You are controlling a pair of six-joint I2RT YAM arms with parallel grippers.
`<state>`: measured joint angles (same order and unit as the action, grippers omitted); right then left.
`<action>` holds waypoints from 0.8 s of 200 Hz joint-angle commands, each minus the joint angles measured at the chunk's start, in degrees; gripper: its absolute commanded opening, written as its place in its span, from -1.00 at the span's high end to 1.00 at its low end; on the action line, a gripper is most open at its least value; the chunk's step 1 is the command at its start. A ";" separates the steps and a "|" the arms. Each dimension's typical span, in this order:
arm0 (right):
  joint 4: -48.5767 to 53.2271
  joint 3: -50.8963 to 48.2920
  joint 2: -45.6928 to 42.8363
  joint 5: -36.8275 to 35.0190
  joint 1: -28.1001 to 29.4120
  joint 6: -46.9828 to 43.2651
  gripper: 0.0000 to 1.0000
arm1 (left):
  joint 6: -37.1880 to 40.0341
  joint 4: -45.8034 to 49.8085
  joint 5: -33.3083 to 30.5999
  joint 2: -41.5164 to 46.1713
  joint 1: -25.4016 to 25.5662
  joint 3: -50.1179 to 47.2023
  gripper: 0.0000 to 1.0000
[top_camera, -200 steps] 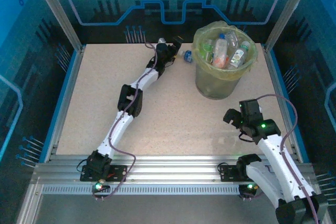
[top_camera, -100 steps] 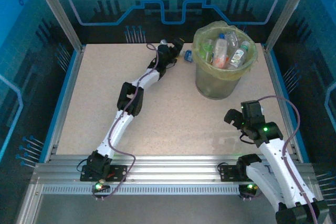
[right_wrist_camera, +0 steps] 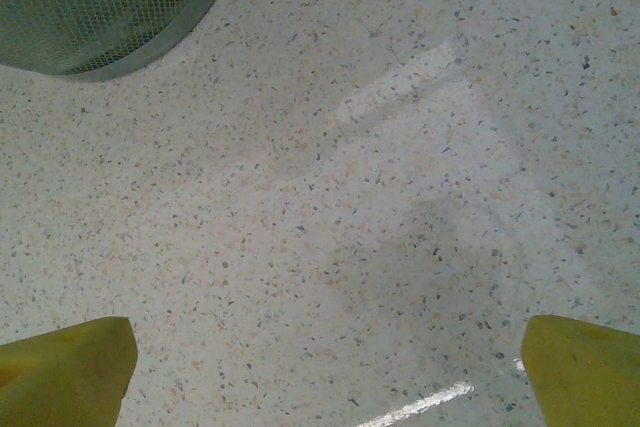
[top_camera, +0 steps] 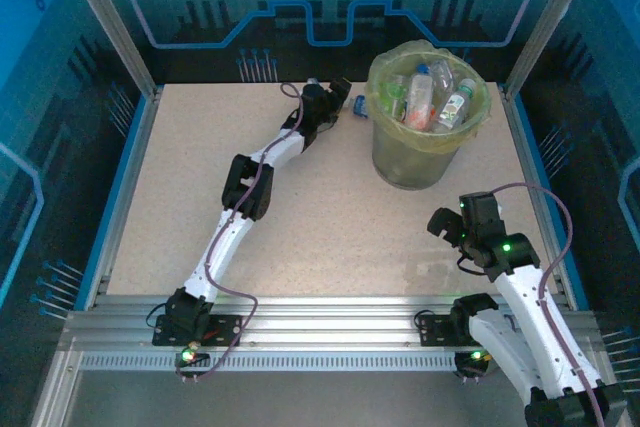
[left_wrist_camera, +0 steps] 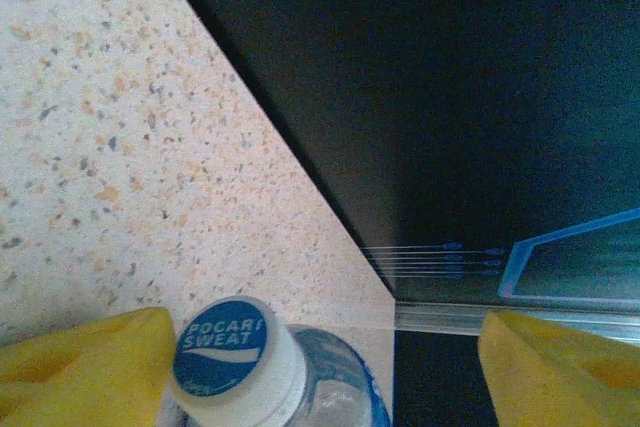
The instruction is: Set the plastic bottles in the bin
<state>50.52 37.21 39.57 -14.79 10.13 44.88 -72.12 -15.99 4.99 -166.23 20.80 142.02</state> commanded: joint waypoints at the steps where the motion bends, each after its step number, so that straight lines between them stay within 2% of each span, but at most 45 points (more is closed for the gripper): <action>1: 1.06 1.88 -0.70 -1.21 0.79 0.95 -0.99 | -1.27 7.11 2.83 -1.20 2.12 -2.85 -0.53; 67: 1.93 2.31 -2.52 -2.81 0.70 1.95 -0.99 | 4.81 7.93 3.70 5.10 3.85 -11.49 -0.25; 90: 2.10 2.34 -3.09 -3.49 0.68 2.14 -0.99 | 7.35 10.94 4.18 6.37 4.59 -12.71 -0.22; 113: 2.12 2.24 -3.19 -3.67 0.70 2.52 -0.99 | 7.74 10.30 3.82 8.14 5.06 -16.74 -0.12; 160: 1.76 1.95 -3.01 -3.84 0.72 2.76 -0.99 | 7.13 8.91 3.03 11.50 5.72 -23.34 -0.04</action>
<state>51.48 37.98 36.86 -17.45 10.13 46.54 -65.41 -15.38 5.63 -155.85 24.18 124.16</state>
